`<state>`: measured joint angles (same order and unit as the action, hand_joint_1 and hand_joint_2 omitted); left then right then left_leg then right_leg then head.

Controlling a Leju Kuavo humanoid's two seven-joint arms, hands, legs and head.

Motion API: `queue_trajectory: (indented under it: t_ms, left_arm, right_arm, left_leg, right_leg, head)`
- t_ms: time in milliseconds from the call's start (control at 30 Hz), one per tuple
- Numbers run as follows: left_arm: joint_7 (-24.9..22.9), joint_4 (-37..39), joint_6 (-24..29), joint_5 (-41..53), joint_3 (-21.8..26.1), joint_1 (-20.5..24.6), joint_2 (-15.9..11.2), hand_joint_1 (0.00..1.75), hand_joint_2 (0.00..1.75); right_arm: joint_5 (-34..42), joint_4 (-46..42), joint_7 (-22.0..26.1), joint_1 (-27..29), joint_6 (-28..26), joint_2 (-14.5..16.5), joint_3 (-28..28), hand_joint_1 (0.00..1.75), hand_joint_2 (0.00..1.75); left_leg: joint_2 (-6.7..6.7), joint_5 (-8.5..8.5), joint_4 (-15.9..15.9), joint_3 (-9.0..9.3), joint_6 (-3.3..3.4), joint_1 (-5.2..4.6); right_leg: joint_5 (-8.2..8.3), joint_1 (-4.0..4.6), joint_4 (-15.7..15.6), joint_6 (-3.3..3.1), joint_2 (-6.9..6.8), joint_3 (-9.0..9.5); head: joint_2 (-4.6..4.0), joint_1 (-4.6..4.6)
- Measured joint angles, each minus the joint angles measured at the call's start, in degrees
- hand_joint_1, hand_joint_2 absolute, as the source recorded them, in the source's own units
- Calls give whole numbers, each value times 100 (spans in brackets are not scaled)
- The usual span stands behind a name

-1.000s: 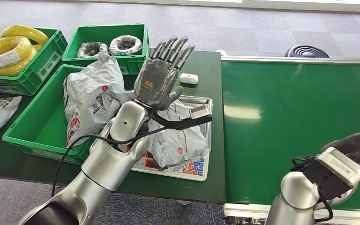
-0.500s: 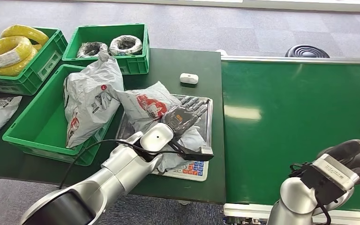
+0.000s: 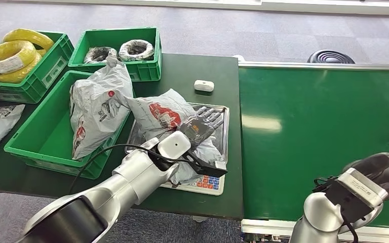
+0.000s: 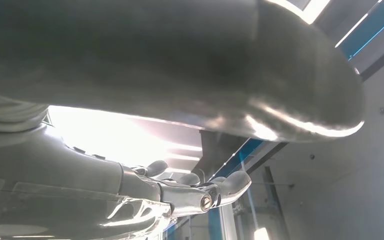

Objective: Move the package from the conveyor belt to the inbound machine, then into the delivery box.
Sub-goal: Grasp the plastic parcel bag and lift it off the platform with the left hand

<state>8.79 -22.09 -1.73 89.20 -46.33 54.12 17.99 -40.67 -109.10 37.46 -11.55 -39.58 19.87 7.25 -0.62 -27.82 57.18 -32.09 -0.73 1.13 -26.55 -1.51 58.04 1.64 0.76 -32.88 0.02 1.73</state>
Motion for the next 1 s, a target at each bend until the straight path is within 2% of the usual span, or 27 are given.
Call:
queue_trajectory:
  t_ms: [67, 100, 200, 1000]
  left_arm:
    - [47, 28, -79, -13, -24, 26, 3, 145, 175]
    - [82, 42, -122, -25, -30, 36, 4, 153, 175]
    - [171, 81, -208, -83, -34, 53, 3, 158, 175]
    - [458, 169, -313, -423, -34, 90, -20, 161, 175]
  right_arm:
    - [-26, -2, -17, -7, 0, 0, -1, 0, 0]
    - [-40, -3, -21, -10, 0, 0, -2, 0, 0]
    - [-60, -3, -24, -16, 0, 0, -2, 0, 0]
    - [193, -3, 216, -50, 0, 0, 58, 0, 0]
  left_leg:
    - [0, 0, 0, 5, 0, 0]
    - [-1, 0, 0, 7, 0, 0]
    - [-1, 1, 0, 8, -1, 0]
    - [-2, 1, 0, -4, 0, 0]
  right_leg:
    - [0, 0, 0, 0, 0, 4]
    - [0, 1, 0, 0, 0, 6]
    - [0, 1, 0, 0, 0, 9]
    - [0, 0, 1, 0, -1, -4]
  head:
    - [0, 0]
    - [0, 0]
    - [0, 0]
    - [0, 0]
